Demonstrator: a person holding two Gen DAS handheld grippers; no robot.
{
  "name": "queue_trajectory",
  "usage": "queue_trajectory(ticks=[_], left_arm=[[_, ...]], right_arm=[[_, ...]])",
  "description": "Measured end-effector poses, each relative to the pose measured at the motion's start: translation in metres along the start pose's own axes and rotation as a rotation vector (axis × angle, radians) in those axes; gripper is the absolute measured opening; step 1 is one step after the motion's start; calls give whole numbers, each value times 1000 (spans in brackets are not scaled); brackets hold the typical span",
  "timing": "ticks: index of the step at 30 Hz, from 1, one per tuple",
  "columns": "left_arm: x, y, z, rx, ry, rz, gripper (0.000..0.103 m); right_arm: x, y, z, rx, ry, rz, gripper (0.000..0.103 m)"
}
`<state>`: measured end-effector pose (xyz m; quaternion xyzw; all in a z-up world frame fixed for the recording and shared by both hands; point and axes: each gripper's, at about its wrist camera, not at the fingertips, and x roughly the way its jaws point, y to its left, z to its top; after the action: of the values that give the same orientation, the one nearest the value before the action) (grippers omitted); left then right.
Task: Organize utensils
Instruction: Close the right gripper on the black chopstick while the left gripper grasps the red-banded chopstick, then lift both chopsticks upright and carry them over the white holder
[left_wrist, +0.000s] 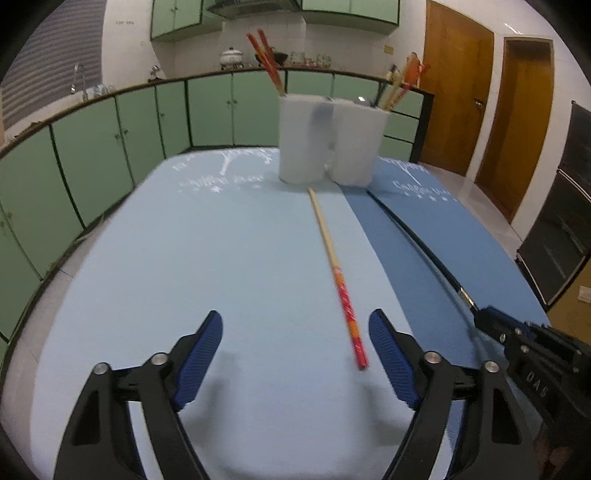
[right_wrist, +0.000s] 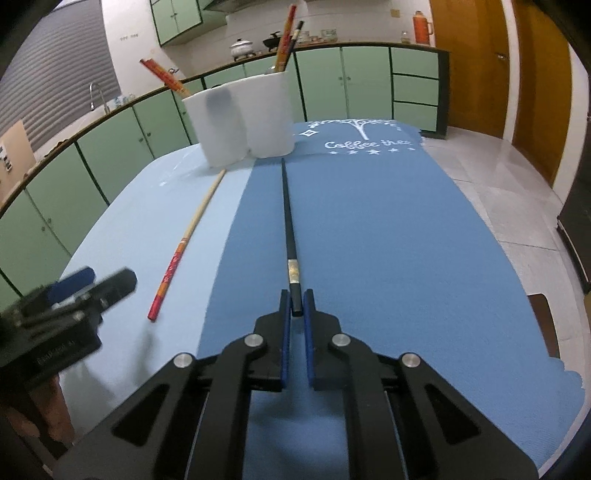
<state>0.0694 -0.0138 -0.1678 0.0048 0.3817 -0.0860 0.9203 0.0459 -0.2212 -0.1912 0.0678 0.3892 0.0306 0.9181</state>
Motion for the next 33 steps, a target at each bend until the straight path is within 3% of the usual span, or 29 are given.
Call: queue_trajectory(ticks=[11,17,19,33], left_arm=[[16,-18,-11,18,71,-23,47],[18,-24,-12,34,70,-30,23],[18,-27,-12,39,68,-37,10],[-9,-24,6,43,13,-24,6]], right_arm=[[-2,0,1,2,-2,11,6],[-3,-1,1,10,0,17,6],[-4,0,2,7,-4,18,6],[-15,5,10,-36,-45,12,6]])
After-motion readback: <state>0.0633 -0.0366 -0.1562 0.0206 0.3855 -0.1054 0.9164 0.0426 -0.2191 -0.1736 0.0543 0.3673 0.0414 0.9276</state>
